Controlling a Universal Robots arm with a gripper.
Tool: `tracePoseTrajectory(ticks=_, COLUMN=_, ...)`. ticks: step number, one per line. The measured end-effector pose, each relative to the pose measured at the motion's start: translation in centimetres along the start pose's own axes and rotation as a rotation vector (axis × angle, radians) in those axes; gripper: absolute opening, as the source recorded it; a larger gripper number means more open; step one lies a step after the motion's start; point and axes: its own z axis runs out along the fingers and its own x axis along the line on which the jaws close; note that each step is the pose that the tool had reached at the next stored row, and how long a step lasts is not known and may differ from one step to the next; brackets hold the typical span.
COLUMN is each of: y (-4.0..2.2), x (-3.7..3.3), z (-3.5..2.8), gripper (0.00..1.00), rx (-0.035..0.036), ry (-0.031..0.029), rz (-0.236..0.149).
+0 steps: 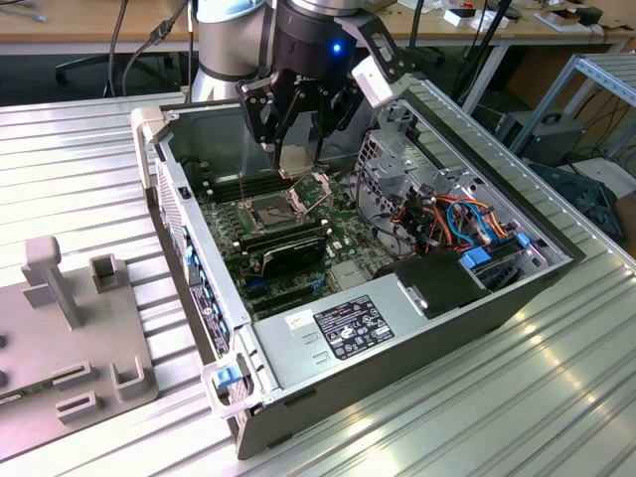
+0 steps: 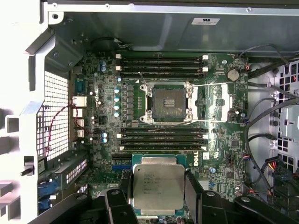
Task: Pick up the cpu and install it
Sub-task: 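Pick up the cpu and move it towards the insertion slot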
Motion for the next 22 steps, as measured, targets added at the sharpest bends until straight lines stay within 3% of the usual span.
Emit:
tracePoseTrajectory(ticks=3, y=0.02, x=-0.01, z=0.06, gripper=0.55, rx=-0.0002, ry=-0.0001, rz=0.0)
tracePoseTrajectory(ticks=7, y=0.03, x=0.0, z=0.82, gripper=0.55, rx=0.0, ry=0.0, rz=0.0)
tracePoseTrajectory(ticks=10, y=0.32, x=-0.11, z=1.92, gripper=0.55, rx=0.0002, ry=0.0, rz=0.0)
tracePoseTrajectory(ticks=12, y=0.46, x=-0.29, z=2.27, gripper=0.55, rx=0.0004, ry=0.0, rz=0.0)
tracePoseTrajectory(ticks=15, y=0.82, x=-1.13, z=3.26, gripper=0.55, rx=0.0005, ry=0.0, rz=0.0)
tracePoseTrajectory(ticks=22, y=1.88, x=-1.93, z=4.91, gripper=0.55, rx=0.0004, ry=0.0, rz=0.0)
